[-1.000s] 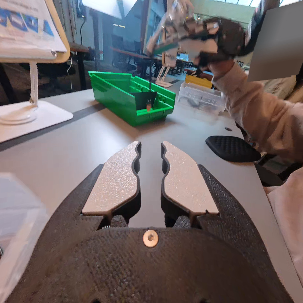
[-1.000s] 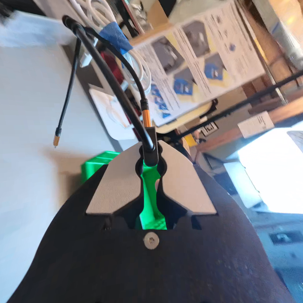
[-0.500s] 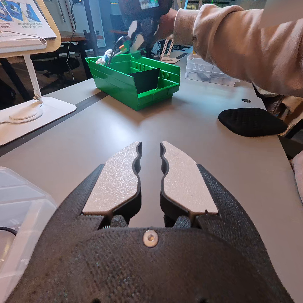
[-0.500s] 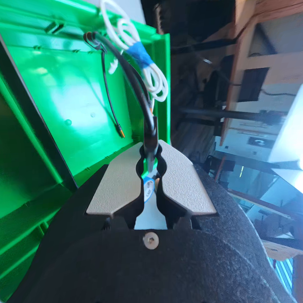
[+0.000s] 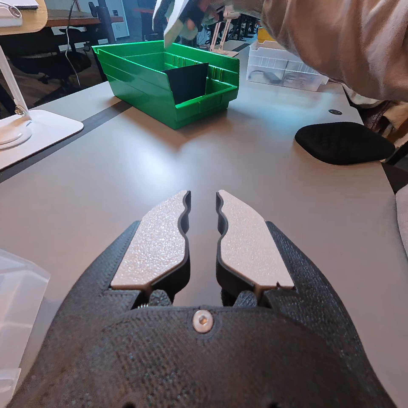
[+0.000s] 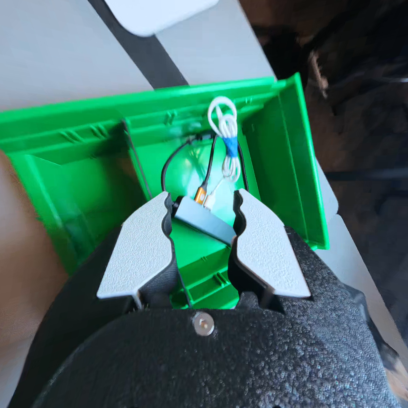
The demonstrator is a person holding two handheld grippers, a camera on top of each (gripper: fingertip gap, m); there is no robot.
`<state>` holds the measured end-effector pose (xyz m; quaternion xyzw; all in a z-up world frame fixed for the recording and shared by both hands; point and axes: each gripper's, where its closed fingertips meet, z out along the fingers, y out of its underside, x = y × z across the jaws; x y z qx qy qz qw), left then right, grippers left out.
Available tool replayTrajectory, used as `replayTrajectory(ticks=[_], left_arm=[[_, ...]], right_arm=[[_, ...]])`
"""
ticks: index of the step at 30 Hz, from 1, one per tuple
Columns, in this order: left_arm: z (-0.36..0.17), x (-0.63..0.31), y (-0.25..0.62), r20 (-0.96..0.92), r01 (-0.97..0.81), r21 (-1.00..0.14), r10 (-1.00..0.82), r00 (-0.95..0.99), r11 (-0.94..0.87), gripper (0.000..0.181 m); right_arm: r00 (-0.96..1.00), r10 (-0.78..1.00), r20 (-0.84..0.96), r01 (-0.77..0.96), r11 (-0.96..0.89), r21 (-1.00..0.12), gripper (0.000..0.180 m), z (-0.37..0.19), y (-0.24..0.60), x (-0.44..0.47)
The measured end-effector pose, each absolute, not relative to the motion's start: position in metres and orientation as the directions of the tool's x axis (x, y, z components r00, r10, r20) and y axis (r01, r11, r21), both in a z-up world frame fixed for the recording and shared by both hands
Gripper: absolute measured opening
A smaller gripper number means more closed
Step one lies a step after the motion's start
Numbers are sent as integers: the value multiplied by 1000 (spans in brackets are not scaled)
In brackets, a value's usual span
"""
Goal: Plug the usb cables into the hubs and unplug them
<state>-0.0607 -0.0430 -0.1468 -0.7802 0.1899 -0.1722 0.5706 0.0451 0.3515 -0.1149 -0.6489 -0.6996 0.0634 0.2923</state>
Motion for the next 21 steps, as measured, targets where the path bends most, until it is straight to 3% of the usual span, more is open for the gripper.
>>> replayTrajectory(ticks=[4, 7, 14, 18, 21], left_arm=[[-147, -60, -43, 31, -117, -956, -493, 870, -268, 22], [-146, -59, -42, 13, -130, -957, -487, 873, -260, 22], [-128, -85, -40, -26, -122, -964, -375, 927, -235, 24], [-86, -143, -47, -76, -102, -982, -162, 984, -158, 24], [-47, -206, -59, -158, -152, -978, 33, 987, -142, 24]], right_arm=[[42, 981, 189, 582, 130, -803, 48, -55, 293, 30], [51, 987, 150, 364, 121, -923, 45, -37, 244, 37], [94, 995, 40, 200, 20, -980, 42, -84, 146, 60], [181, 983, -28, 85, -44, -995, 39, -98, 133, 68], [198, 980, 2, 90, -17, -996, 38, -103, 136, 72]])
